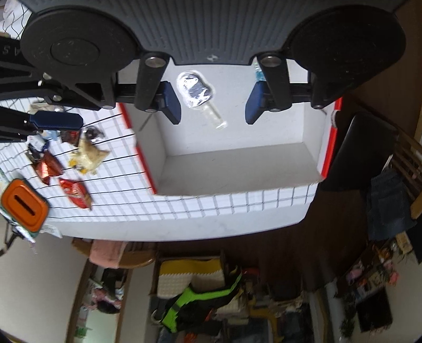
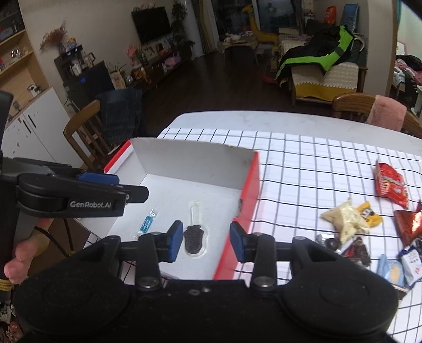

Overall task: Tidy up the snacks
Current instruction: 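Withdraw both tools from the box back toward the snacks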

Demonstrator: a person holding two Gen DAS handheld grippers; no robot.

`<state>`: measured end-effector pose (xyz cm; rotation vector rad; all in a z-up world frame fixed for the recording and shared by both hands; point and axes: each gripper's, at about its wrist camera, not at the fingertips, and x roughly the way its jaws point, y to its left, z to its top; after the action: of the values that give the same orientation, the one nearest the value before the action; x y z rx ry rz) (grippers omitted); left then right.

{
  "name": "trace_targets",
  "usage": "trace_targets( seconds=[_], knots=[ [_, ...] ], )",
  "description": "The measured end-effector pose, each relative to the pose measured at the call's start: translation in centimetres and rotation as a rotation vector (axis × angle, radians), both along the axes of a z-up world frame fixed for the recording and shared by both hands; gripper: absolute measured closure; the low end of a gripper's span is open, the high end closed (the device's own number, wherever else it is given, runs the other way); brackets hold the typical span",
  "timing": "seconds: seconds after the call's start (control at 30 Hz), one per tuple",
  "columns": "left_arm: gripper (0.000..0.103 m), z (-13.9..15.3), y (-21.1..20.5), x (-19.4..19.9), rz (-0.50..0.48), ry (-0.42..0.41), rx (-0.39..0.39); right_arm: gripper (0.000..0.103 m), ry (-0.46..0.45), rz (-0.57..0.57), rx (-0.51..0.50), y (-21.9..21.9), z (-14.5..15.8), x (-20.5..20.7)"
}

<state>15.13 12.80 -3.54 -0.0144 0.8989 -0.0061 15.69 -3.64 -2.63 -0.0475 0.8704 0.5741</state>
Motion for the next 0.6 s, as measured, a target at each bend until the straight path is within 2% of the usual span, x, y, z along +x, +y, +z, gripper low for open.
trace_targets(
  seconds=[0.07,0.17,0.23,0.27,0.37,0.5,0.6],
  knots=[
    [0.047,0.5,-1.1,-0.6,-0.019,-0.025,0.005,0.064,-0.014,-0.021,0.006,-1.2,0.3,-0.4],
    [0.038,1.2,-2.7,-1.3,-0.045,-0.059,0.002,0.059,-0.023,-0.061,0.023,-3.3,0.6,-0.7],
    [0.035,1.5,-4.0,-1.7,-0.062,-0.080,0.005,0.033,-0.041,-0.091,0.035,-4.9,0.8,-1.1],
    [0.035,1.6,-4.6,-1.8,-0.073,-0.088,0.006,0.028,-0.055,-0.100,0.040,-5.7,0.9,-1.3],
    [0.031,1.8,-6.5,-2.1,-0.099,-0.103,0.000,0.025,-0.077,-0.110,0.031,-7.9,0.8,-1.9],
    [0.021,1.8,-8.9,-2.2,-0.132,-0.127,-0.005,0.015,-0.085,-0.123,0.034,-10.8,0.6,-2.5],
    [0.019,1.4,-10.8,-2.0,-0.163,-0.130,-0.009,0.011,-0.096,-0.132,0.029,-12.7,0.4,-2.8]
  ],
)
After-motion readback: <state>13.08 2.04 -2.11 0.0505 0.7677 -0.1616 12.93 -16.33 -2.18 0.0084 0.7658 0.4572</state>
